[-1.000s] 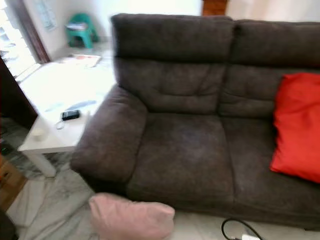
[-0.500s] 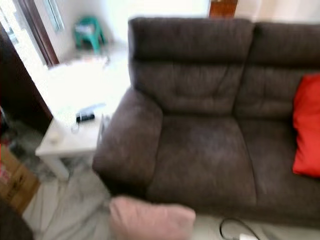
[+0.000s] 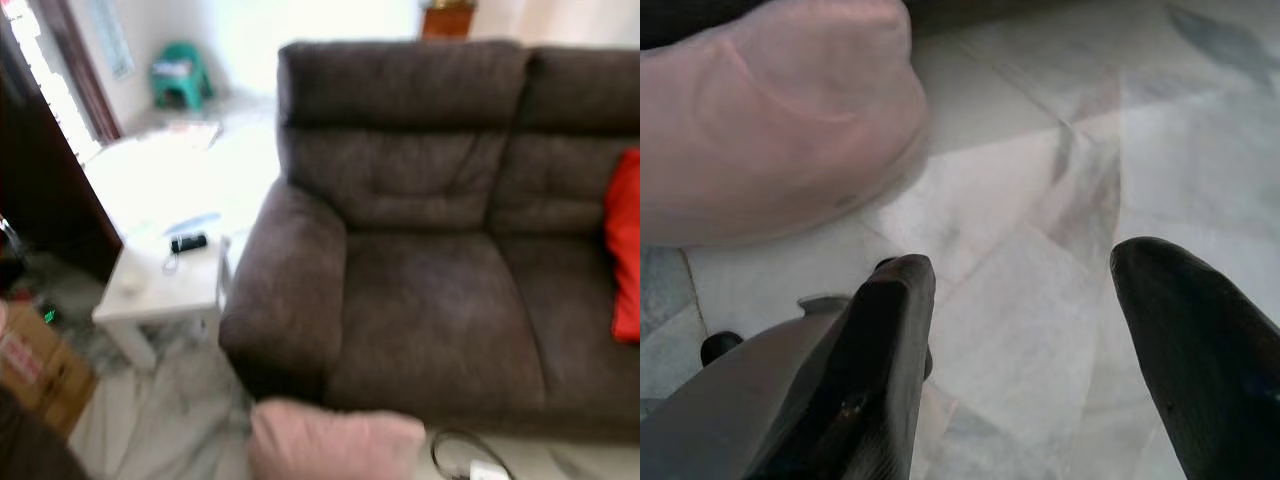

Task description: Move the pillow to the sofa from floor

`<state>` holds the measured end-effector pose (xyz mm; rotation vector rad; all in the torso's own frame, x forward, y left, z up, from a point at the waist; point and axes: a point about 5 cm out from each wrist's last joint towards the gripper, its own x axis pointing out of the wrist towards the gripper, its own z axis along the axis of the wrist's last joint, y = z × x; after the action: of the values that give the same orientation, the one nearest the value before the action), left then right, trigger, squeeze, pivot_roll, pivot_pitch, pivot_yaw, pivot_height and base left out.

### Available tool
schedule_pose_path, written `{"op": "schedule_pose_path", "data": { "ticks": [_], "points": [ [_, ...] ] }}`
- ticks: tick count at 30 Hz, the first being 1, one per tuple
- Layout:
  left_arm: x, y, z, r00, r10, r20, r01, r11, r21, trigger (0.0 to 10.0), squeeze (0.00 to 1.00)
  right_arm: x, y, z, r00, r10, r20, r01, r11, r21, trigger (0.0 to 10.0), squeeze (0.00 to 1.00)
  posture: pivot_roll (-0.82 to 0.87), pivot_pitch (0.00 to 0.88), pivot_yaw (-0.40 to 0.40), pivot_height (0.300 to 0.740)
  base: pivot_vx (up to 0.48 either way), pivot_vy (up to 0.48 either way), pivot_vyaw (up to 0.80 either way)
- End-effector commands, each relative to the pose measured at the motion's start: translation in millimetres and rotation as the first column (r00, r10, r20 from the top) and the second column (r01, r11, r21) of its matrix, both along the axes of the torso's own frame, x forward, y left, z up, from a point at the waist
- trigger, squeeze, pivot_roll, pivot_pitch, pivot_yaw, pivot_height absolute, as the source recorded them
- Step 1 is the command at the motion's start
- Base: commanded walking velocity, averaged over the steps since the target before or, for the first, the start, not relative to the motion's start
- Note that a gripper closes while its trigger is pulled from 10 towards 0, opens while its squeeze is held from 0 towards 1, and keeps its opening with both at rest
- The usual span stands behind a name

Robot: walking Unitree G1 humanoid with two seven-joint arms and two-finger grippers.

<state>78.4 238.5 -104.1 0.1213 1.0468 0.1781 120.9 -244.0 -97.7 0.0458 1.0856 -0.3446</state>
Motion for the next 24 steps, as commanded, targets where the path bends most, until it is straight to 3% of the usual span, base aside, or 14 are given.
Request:
{"op": "schedule_pose_path", "data": {
  "ticks": [1, 5, 15, 24],
  "points": [
    [6.1, -6.8, 0.1, 1.0, -0.019, 0.022, 0.02, 1.0, -0.006, 10.0, 0.0, -5.0, -7.7, 0.6, 1.0, -0.006, -0.013, 0.006, 1.0, -0.019, 10.0, 0.0, 0.05, 0.019, 0.006, 0.74, 0.0, 0.0, -0.79],
    [8.2, -5.8, 1.0, 0.999, -0.02, 0.033, 0.02, 1.0, -0.003, 10.0, 0.0, -4.3, -7.6, 0.8, 1.0, -0.004, -0.012, 0.004, 1.0, -0.019, 10.0, 0.0, 0.05, 0.02, 0.005, 0.74, 0.0, 0.0, -0.65],
    [14.8, -7.7, 2.4, 0.998, -0.024, 0.056, 0.025, 1.0, -0.005, 10.0, 0.0, -0.6, -6.9, 1.7, 1.0, -0.004, -0.001, 0.004, 1.0, -0.018, 10.0, 0.0, 0.05, 0.021, 0.005, 0.74, 0.0, 0.0, 0.0],
    [15.3, -7.3, 2.7, 0.998, -0.022, 0.061, 0.022, 1.0, -0.003, 10.0, 0.0, 0.7, -5.0, 1.6, 1.0, -0.001, 0.002, 0.001, 1.0, -0.016, 10.0, 0.0, 0.05, 0.023, 0.004, 0.74, 0.0, 0.0, -0.79]
  ]
}}
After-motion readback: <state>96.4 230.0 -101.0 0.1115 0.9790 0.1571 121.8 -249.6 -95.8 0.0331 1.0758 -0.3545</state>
